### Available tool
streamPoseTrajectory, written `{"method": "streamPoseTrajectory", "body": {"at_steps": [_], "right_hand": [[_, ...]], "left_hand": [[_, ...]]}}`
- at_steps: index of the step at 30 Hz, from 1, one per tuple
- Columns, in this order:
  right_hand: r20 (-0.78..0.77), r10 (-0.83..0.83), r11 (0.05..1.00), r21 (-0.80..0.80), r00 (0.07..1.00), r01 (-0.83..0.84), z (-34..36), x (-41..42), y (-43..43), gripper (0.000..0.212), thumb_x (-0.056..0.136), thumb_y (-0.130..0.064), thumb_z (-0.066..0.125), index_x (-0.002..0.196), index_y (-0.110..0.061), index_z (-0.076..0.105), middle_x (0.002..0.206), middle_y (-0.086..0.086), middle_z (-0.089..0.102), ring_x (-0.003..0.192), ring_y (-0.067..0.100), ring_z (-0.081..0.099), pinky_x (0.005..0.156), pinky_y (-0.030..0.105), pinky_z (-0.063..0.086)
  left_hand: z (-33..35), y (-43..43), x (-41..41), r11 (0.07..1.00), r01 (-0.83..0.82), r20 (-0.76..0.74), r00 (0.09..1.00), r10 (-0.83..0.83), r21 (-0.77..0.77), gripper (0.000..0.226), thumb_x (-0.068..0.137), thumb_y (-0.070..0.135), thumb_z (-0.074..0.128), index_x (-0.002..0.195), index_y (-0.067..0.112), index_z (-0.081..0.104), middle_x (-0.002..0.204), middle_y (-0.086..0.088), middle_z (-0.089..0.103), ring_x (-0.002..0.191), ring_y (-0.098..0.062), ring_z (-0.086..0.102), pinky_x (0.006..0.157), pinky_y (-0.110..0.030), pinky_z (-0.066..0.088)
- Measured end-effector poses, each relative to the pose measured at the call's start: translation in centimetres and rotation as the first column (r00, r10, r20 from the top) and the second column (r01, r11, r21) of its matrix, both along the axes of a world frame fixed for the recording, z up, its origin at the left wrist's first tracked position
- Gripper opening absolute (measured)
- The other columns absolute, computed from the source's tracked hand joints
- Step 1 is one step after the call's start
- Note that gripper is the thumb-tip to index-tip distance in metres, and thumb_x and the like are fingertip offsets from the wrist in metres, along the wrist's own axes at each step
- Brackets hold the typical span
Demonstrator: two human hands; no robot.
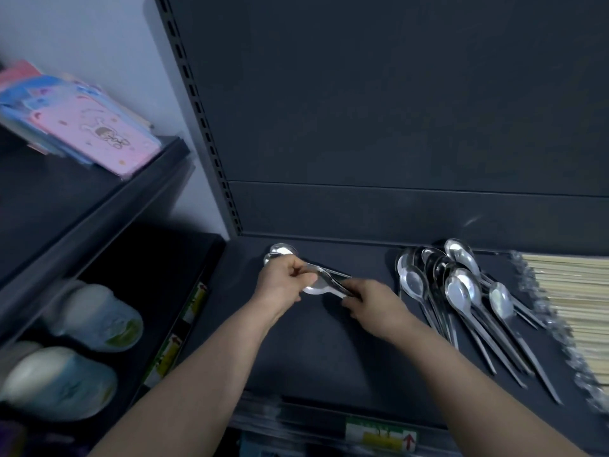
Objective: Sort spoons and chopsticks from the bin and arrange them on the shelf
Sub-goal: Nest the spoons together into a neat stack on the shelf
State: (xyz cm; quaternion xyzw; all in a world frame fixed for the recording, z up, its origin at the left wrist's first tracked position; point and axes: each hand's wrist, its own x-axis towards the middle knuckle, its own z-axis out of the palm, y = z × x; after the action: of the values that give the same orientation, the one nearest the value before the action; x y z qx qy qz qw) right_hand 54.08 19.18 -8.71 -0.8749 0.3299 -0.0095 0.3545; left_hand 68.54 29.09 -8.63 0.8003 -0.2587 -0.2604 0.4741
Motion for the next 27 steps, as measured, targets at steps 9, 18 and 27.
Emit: {"method": "streamPoseTrajectory", "body": {"at_steps": [9,18,27], "right_hand": [[-0.023,0.062,0.863,-0.501,0.998,-0.065,-1.2,4.4,2.4,0.057,0.091,-0.004,0.044,0.141,-0.030,0.042,0.114,0.004,0.048,0.107,0.026,0.048,0.088,0.035,0.036],[-0.024,0.024,0.818,-0.574,0.999,-0.034,-2.4,5.3,2.8,0.054,0.090,-0.006,0.046,0.139,-0.030,0.048,0.117,0.004,0.048,0.110,0.026,0.044,0.089,0.036,0.035],[0.022,-0.069,0.705,-0.706,0.997,0.064,-1.9,1.4,1.5,0.047,0.058,-0.007,0.080,0.101,-0.024,0.072,0.092,-0.001,0.062,0.079,0.024,0.060,0.061,0.034,0.046]], "left_hand": [[-1.2,2.5,3.4,0.984,-0.149,0.413,0.906,0.095,0.102,0.007,0.085,0.021,0.071,0.084,0.022,0.064,0.084,0.007,0.066,0.079,-0.011,0.063,0.072,-0.029,0.051],[-2.3,2.9,5.4,0.974,-0.157,0.510,0.859,0.052,0.165,0.029,0.080,0.027,0.074,0.104,0.021,0.059,0.104,0.002,0.058,0.092,-0.021,0.060,0.073,-0.033,0.047],[-0.3,-0.8,1.8,0.994,0.041,0.557,0.826,-0.092,0.103,0.020,0.082,0.023,0.073,0.100,0.024,0.063,0.096,0.010,0.061,0.094,-0.012,0.060,0.078,-0.031,0.050]]}}
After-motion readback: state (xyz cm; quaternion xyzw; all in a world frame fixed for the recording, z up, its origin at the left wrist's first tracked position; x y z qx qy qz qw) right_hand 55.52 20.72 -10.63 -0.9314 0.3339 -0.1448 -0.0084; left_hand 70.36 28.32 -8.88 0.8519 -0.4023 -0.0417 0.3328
